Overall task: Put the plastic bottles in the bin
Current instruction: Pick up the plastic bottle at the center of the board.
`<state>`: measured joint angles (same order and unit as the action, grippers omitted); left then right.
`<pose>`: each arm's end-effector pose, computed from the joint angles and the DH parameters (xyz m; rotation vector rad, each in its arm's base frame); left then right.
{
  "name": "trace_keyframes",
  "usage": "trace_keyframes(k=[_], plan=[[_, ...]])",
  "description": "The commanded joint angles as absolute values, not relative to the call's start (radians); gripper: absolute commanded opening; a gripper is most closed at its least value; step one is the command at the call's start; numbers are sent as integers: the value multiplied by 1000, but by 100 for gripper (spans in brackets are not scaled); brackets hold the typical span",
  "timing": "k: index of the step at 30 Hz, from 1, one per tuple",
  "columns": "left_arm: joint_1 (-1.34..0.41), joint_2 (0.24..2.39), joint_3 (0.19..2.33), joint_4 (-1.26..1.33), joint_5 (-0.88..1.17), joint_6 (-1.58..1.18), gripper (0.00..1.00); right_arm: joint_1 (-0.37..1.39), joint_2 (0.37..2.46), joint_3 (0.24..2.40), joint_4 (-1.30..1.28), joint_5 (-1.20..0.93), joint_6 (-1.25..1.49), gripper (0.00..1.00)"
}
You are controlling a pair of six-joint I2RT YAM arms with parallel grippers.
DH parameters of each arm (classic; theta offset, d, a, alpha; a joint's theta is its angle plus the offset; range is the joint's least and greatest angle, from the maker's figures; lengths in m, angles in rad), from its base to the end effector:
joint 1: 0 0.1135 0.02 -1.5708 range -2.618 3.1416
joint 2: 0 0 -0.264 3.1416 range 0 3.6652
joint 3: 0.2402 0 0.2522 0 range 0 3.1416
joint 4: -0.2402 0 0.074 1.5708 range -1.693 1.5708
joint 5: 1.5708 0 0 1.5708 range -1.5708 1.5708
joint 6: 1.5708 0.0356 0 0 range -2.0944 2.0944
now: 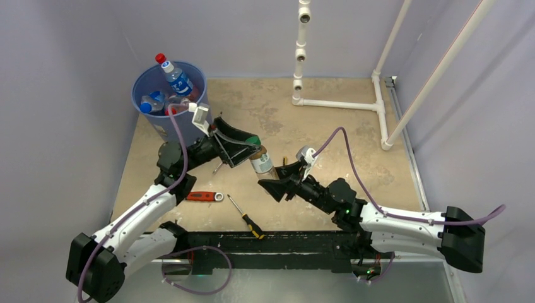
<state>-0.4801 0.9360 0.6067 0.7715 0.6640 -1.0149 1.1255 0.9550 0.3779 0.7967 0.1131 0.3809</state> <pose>0.1733 -0.1150 0.3473 0.3239 1.3749 -1.6460 0.0951 0.1898 0.2695 -0.4326 1.3897 1.1792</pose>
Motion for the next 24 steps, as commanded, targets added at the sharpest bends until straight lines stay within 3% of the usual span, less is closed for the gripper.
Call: trace_keyframes(k=[1,7,9,11,15,19,24], plan=[[-529,971,661,648,628,-918,75,1127,940,426,856,90,378,0],[-577,969,669,642,591,-891,52,1127,931,426,837,96,370,0],[-578,963,669,641,578,-890,50,1127,928,423,833,100,369,0],[-580,958,670,637,565,-891,52,1128,925,420,827,103,365,0],[-579,946,673,637,545,-898,70,1127,922,414,822,106,359,0],[-579,928,673,639,517,-899,71,1127,919,411,818,109,352,0],[-579,918,670,639,500,-898,45,1128,920,407,821,108,350,0]])
